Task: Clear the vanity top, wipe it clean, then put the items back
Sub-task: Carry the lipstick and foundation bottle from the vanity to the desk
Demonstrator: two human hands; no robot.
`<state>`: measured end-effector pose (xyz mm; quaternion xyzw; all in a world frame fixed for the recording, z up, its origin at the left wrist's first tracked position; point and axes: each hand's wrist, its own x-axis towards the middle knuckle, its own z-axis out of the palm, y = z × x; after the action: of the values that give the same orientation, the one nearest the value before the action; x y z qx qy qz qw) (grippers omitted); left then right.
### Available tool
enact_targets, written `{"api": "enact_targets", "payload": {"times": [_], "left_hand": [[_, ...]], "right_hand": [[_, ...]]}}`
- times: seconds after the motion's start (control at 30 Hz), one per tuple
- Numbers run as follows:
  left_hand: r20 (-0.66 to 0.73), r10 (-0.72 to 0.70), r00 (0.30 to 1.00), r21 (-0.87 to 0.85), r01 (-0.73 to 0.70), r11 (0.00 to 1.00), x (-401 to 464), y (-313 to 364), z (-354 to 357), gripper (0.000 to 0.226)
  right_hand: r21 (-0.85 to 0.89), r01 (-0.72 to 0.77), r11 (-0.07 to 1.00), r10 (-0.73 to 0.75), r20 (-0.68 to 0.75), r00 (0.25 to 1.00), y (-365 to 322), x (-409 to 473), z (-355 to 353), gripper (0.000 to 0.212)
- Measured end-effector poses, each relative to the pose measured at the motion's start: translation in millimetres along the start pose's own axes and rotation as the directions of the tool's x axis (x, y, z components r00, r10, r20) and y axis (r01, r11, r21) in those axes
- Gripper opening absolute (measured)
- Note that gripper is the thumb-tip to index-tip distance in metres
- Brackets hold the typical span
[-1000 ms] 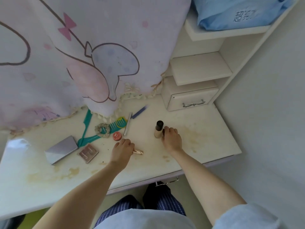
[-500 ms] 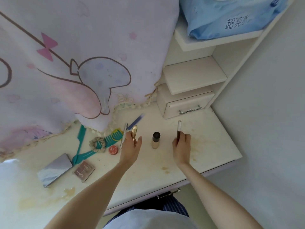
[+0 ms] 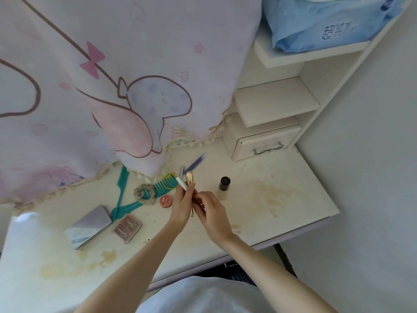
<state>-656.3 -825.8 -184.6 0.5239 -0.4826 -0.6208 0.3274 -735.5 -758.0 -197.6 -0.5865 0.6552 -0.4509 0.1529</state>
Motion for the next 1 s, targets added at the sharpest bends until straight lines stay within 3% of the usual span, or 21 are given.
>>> {"api": "enact_targets", "payload": {"times": [0.17,0.23,0.33,0.43,0.5,0.77,0.87,1.0], "left_hand": [[-0.074,-0.019,0.997,0.036,0.022,0.999,9.7,-4.0,-11.5,0.018],[-0.078,-0.050,0.996,0.069,0.055,0.996,17.0,-6.5,-16.1,0.017],[-0.042,-0.079,0.996,0.232,0.087,0.969,24.1,-10.8,-18.4,0.020],[-0.021,-0.086,0.996,0.460,0.086,0.884,29.2,-14.1,-15.5,0.029],[-0.036,-0.102,0.994,0.538,0.105,0.836,33.0,-15.0,-12.1,0.029],[-0.043,-0.150,0.988,0.686,0.138,0.714,46.2,-5.3,4.6,0.020],[-0.023,-0.154,0.988,0.698,0.126,0.705,52.1,-1.1,14.3,0.018],[0.021,-0.130,0.991,0.730,0.073,0.679,59.1,2.1,27.7,0.013]], "right_hand": [[-0.102,0.016,0.995,-0.019,-0.032,0.999,5.0,-6.6,-1.4,0.007],[-0.057,-0.146,0.988,0.138,-0.132,0.982,10.7,-11.8,-11.0,0.014],[0.058,-0.435,0.899,0.437,-0.213,0.874,28.9,-11.1,-24.9,0.037],[0.088,-0.598,0.796,0.604,-0.063,0.795,49.6,2.1,-32.6,0.072],[0.090,-0.619,0.780,0.620,0.015,0.784,58.2,12.6,-33.3,0.079],[0.155,-0.686,0.711,0.671,0.141,0.728,59.3,40.8,-26.1,0.039],[0.248,-0.663,0.707,0.658,0.115,0.745,60.8,42.0,-18.0,0.027],[0.312,-0.650,0.693,0.692,-0.031,0.722,57.9,45.2,-22.2,0.025]]}}
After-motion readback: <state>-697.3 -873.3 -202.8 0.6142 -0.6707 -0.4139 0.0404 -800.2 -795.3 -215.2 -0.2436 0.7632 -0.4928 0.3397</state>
